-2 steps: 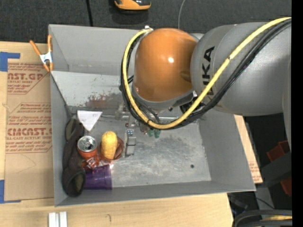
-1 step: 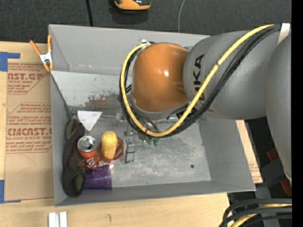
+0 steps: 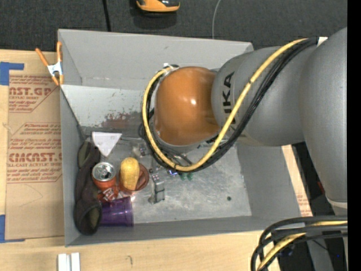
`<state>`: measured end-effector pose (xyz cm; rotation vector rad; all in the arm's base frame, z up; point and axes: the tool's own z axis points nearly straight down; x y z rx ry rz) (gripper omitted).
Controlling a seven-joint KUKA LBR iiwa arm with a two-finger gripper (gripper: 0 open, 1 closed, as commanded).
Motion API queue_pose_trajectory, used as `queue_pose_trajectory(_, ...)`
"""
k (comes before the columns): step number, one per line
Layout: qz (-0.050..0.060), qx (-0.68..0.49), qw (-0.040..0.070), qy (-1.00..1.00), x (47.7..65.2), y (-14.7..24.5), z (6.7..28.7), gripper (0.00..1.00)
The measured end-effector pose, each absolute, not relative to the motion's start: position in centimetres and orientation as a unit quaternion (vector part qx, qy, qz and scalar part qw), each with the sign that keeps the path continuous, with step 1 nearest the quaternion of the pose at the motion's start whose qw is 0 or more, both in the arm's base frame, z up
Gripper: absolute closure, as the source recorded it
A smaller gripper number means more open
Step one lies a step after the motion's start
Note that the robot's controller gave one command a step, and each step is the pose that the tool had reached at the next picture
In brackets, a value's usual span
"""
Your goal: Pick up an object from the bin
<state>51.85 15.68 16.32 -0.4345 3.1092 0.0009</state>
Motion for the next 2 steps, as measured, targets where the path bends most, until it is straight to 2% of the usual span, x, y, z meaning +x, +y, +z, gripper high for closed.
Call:
queue_pose_trajectory(1, 0.002, -0.200, 0.009, 0.980, 53.1, 16.6, 13.1, 0.00)
queue_pose_trajectory(2, 0.006, -0.253, 0.023, 0.967, 54.7, 17.7, 11.5, 0.00)
